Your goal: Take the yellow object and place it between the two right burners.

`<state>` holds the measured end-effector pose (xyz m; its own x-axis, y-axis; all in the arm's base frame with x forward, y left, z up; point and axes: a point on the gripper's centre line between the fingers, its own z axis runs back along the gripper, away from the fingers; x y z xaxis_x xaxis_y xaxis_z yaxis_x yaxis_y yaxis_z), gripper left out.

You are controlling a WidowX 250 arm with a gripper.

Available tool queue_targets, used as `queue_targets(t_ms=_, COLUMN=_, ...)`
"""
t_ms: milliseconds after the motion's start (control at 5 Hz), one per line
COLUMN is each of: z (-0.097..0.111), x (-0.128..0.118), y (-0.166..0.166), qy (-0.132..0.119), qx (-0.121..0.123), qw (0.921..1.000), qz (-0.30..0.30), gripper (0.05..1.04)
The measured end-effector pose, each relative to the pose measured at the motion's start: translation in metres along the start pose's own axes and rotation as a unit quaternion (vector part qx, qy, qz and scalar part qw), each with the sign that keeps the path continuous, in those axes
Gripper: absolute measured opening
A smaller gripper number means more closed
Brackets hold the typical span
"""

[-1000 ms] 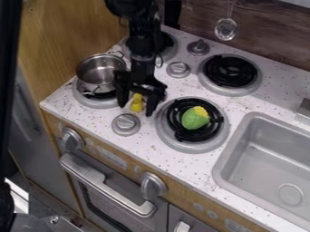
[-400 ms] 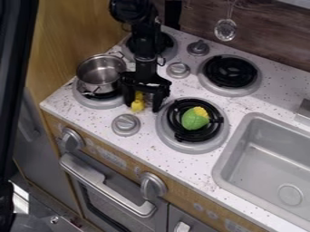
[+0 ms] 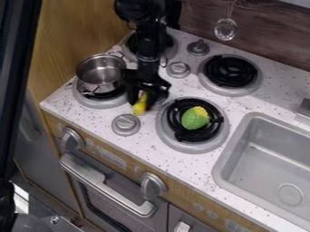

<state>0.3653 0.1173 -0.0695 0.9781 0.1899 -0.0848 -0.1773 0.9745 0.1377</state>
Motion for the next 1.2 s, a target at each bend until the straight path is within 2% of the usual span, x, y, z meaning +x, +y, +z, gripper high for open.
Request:
queue_targets(t_ms=200, z=0.01, x=-0.004, y=-0.005, qy=-0.02, qx=0.024, qw=0.9993, qz=-0.02, gripper=0.329)
queue_targets(t_ms=400, z=0.039, x=-0.003, y=-0.019, qy=-0.047, qx=0.042, qw=0.9972, qz=-0.041, gripper=0.328)
queue_targets(t_ms=600, z=0.06, x=0.008, y=-0.058, qy=-0.074, qx=0.013, qw=0.9949, qz=-0.067, gripper=0.328)
queue_targets(t_ms=800, z=0.087, x=0.034, y=-0.108, qy=-0.13, qx=-0.022, qw=0.9845, qz=-0.116, gripper=0.328)
queue_targets(t_ms=1000, z=0.08, x=0.054, y=-0.132, qy=-0.144, qx=-0.024, qw=0.9795, qz=-0.139, gripper=0.328)
queue_targets(t_ms=1200, z=0.075, x=0.069, y=-0.136, qy=-0.147, qx=-0.018, qw=0.9788, qz=-0.142, gripper=0.328)
